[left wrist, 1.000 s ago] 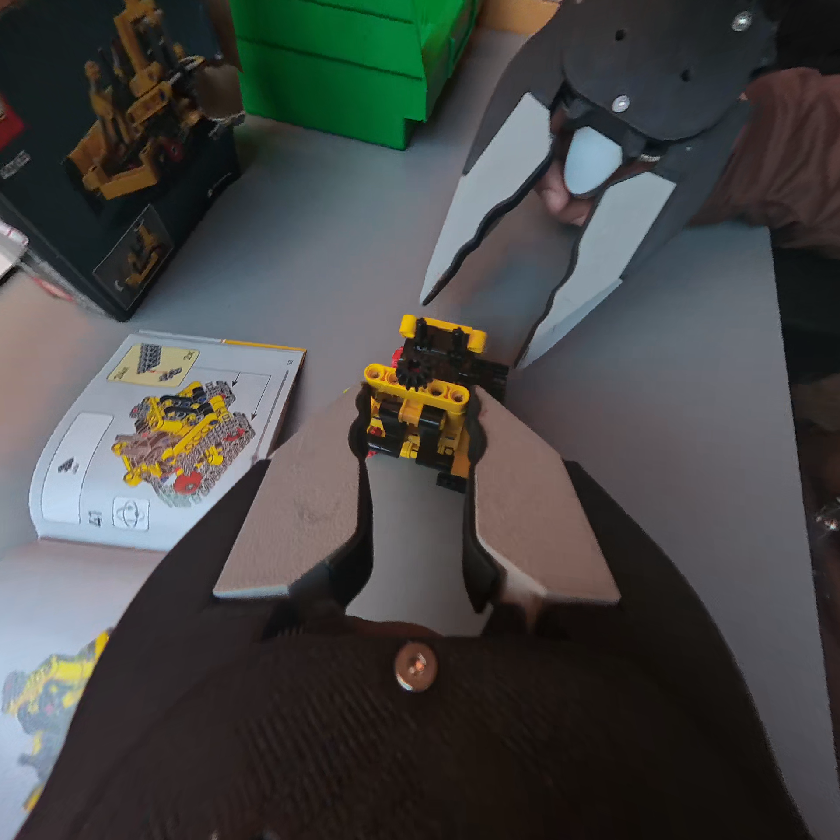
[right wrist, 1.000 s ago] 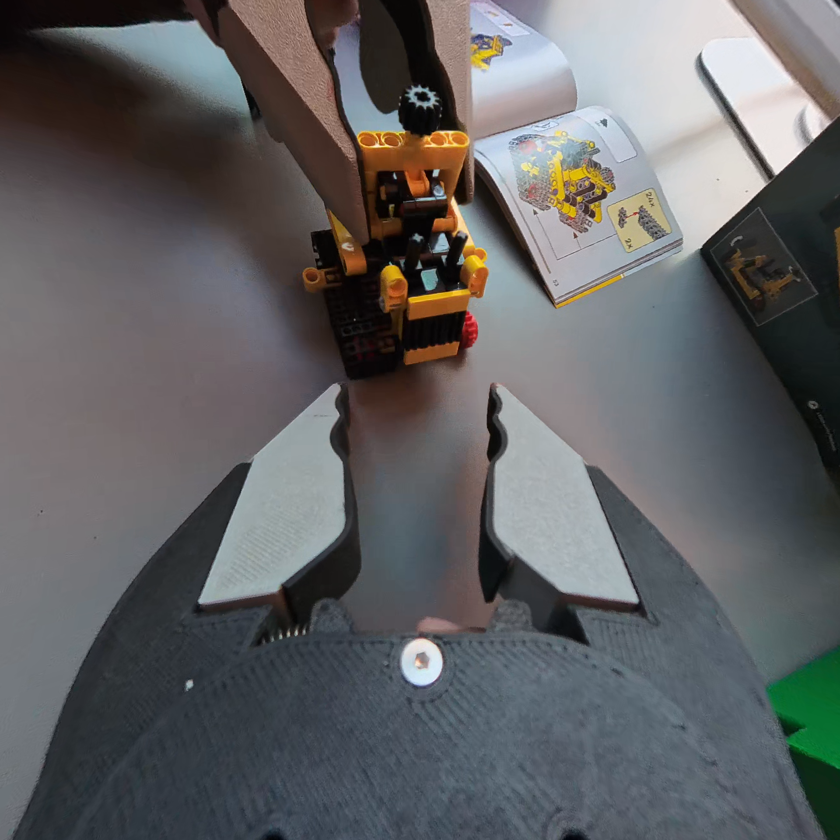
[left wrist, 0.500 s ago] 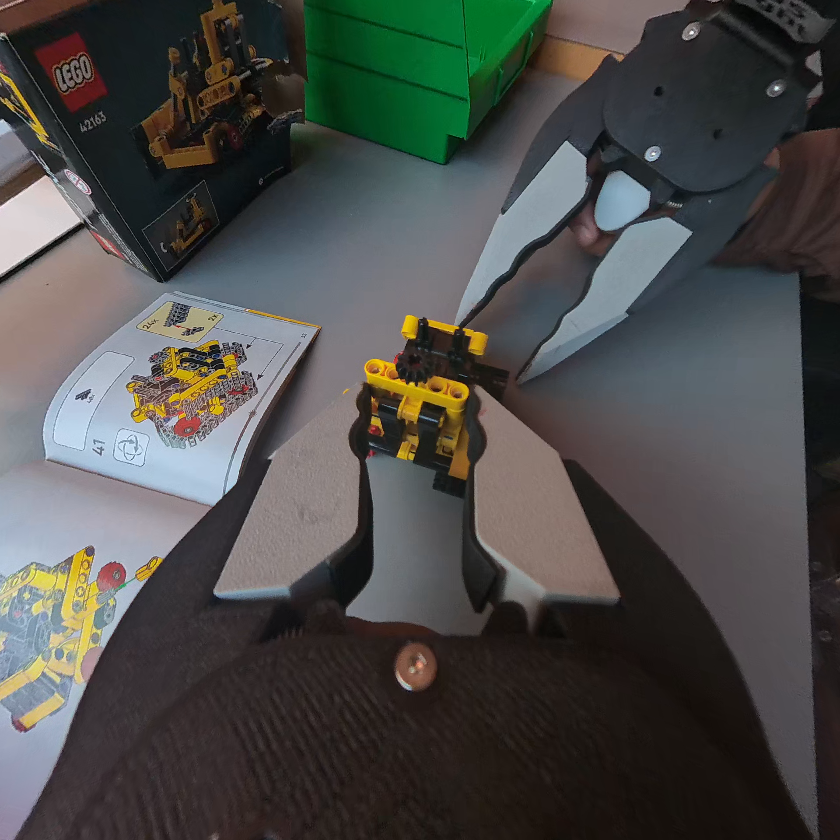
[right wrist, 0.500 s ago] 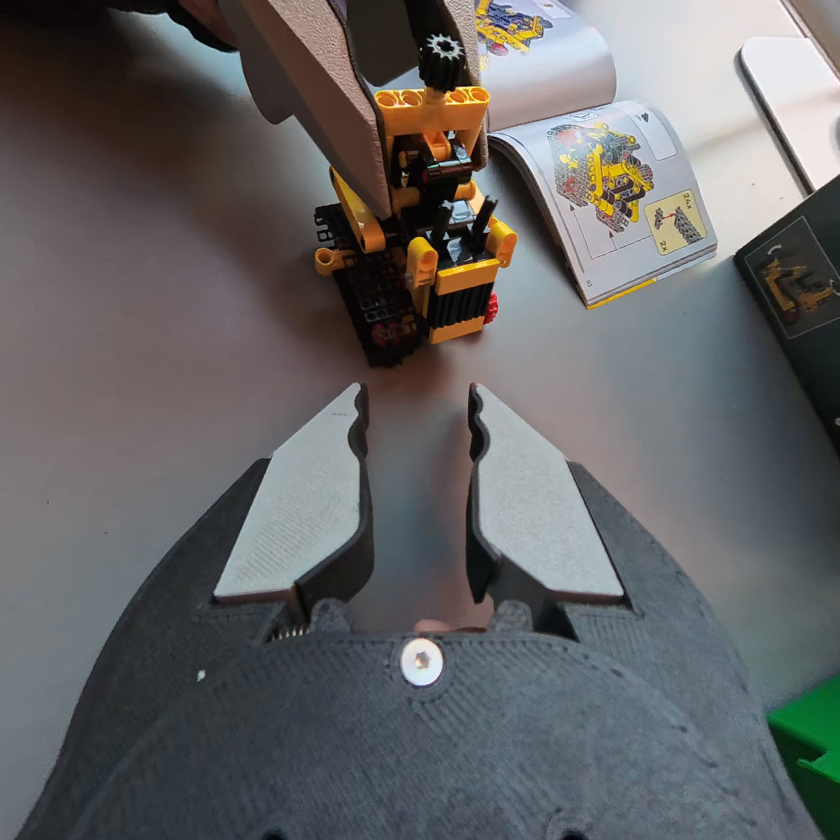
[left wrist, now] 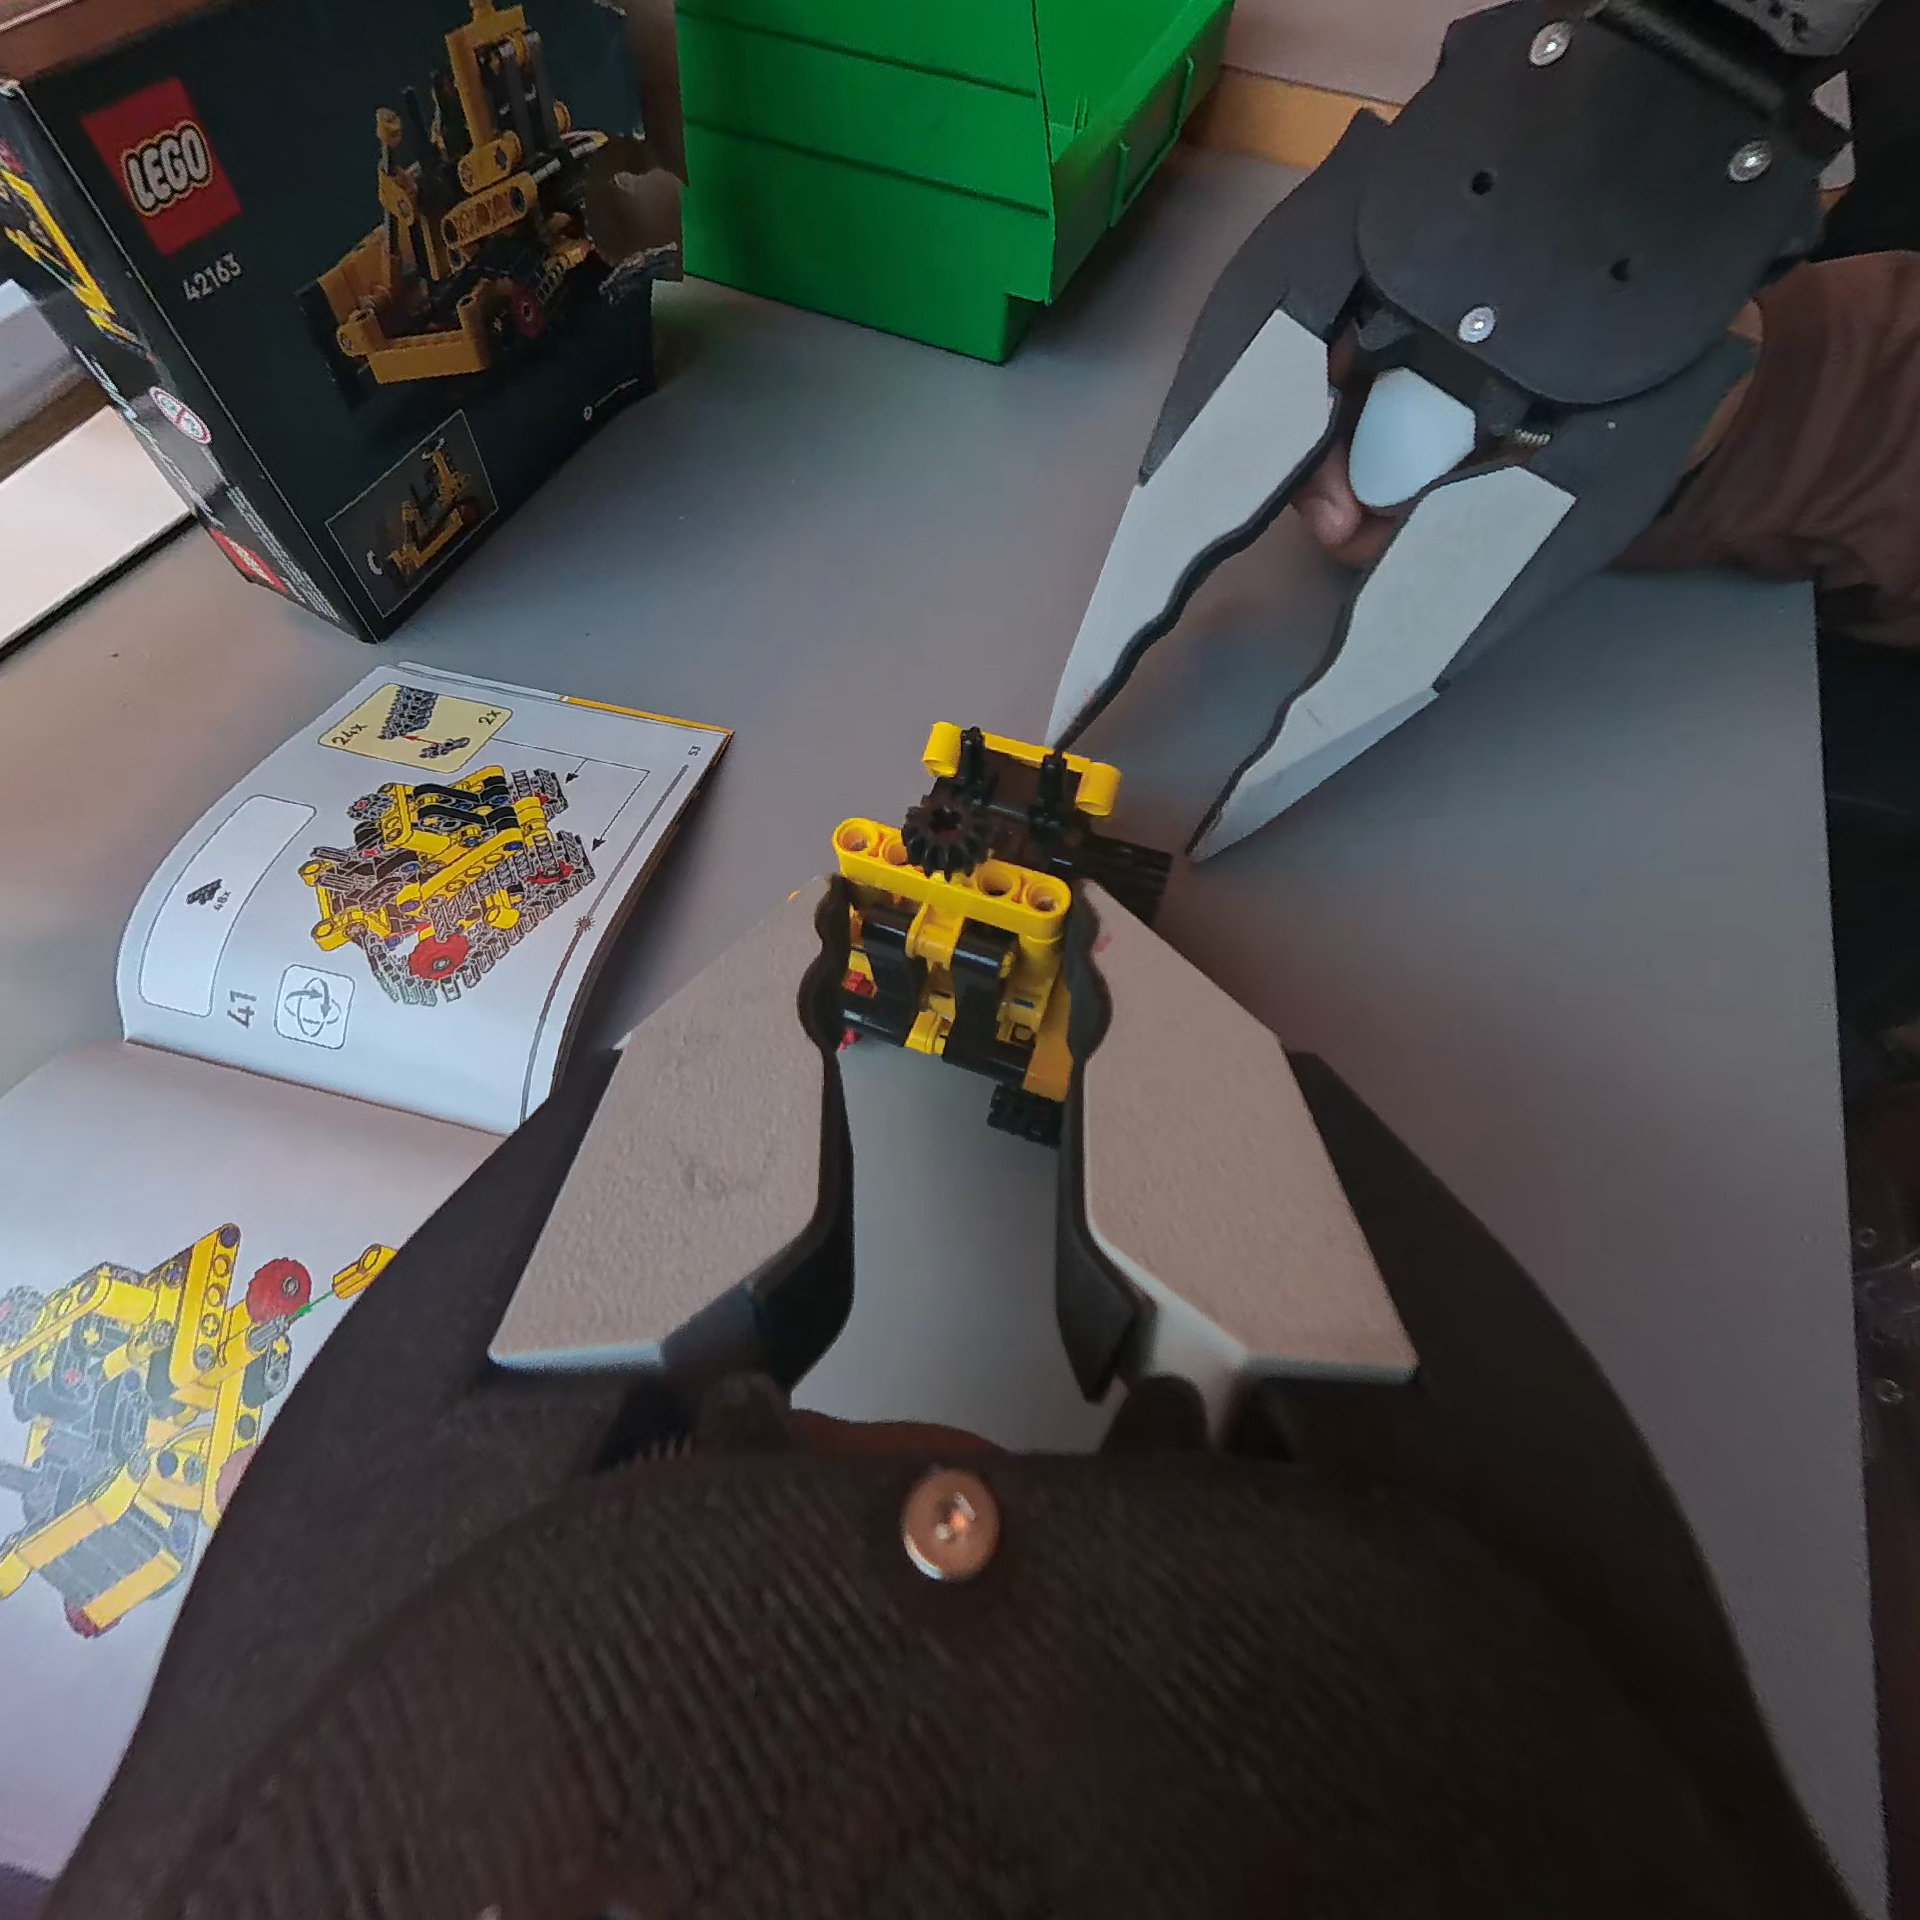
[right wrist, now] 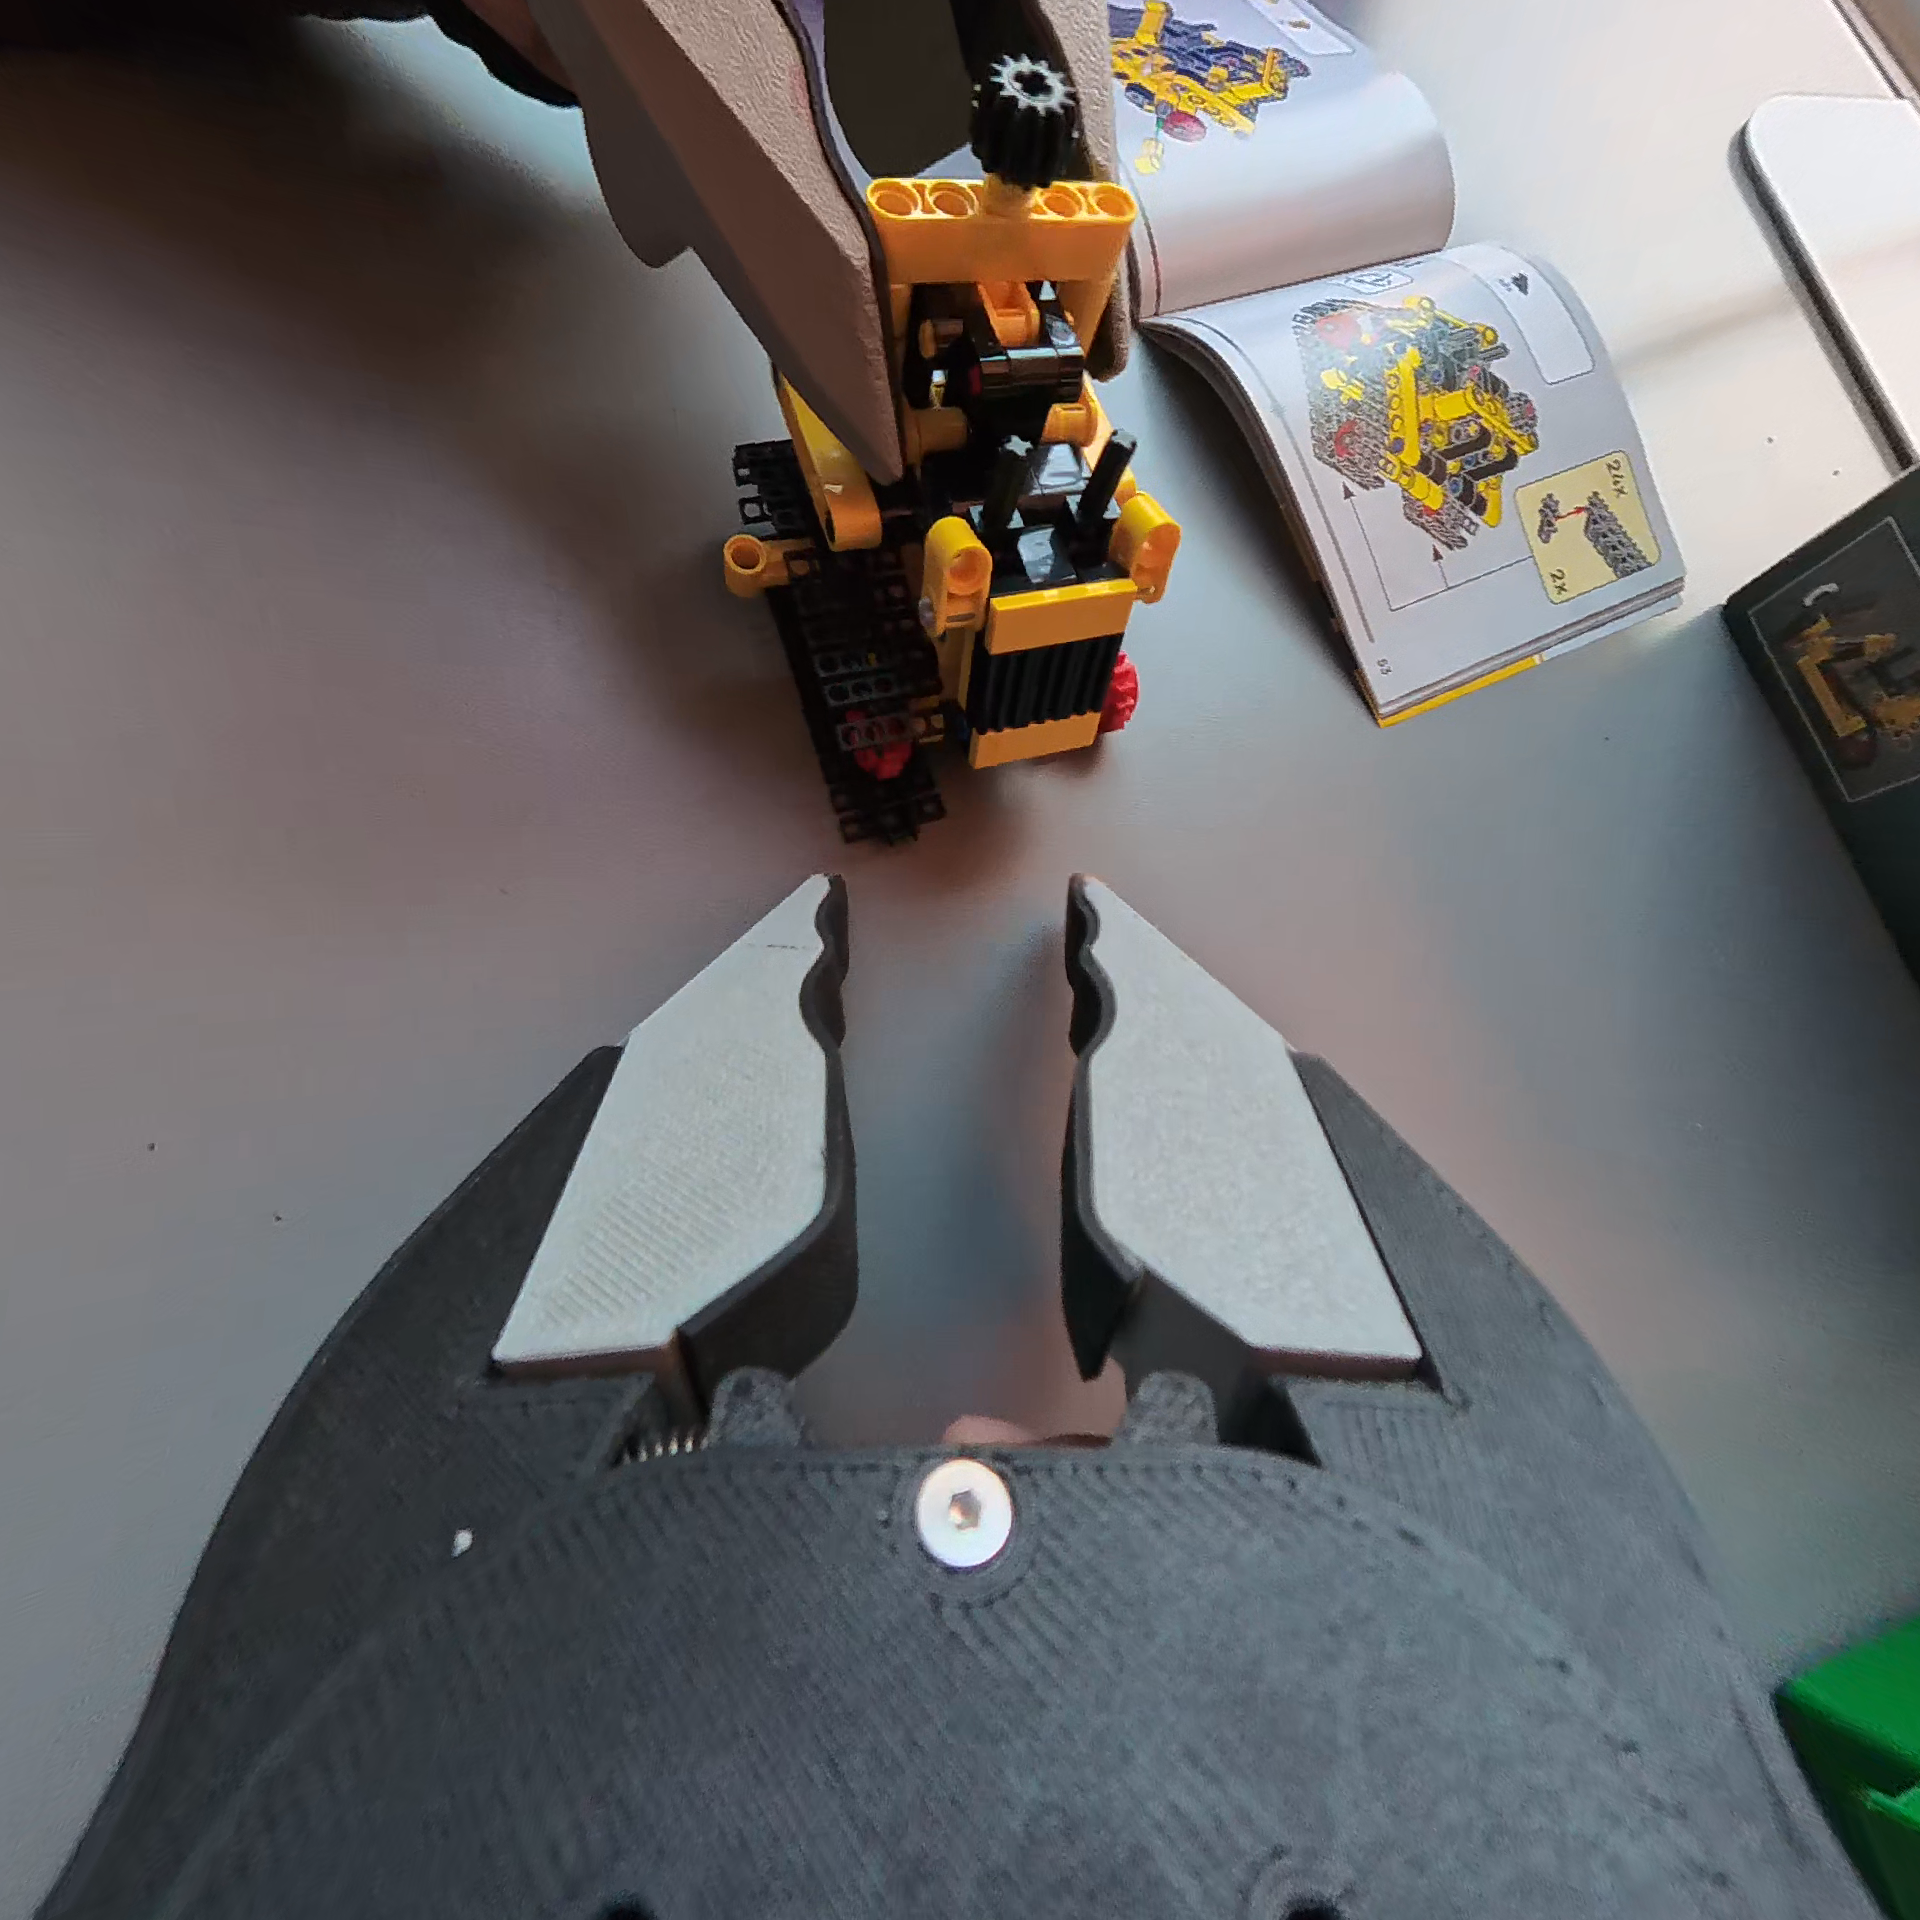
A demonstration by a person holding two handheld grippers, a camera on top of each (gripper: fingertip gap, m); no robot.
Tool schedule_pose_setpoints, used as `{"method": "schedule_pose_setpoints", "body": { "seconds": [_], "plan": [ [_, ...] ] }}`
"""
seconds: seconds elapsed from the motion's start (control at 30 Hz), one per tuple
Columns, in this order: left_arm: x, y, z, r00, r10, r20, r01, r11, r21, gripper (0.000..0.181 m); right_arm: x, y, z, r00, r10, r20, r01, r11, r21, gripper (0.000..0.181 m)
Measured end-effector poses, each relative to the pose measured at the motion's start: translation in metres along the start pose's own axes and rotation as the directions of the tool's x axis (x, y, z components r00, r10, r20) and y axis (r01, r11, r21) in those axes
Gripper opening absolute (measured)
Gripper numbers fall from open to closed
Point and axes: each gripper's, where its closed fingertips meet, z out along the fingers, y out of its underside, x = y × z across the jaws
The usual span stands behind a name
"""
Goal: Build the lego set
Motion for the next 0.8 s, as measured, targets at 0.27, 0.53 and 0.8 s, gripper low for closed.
{"method": "schedule_pose_setpoints", "body": {
  "seconds": [0.27,0.53,0.8],
  "plan": [
    [0.002,0.0,0.003,1.0,0.012,-0.004,-0.012,1.0,0.004,0.037,-0.009,-0.002,0.004,0.994,0.043,0.1,-0.042,0.999,-0.008,0.024],
    [0.007,0.0,0.003,0.999,0.038,-0.015,-0.038,0.999,-0.006,0.043,-0.015,-0.005,0.007,0.992,0.036,0.124,-0.036,0.999,-0.007,0.017],
    [0.022,-0.014,-0.013,0.994,0.113,0.008,-0.113,0.994,0.006,0.049,-0.019,-0.006,0.006,0.993,0.006,0.12,-0.005,1.0,-0.006,0.007]
  ]
}}
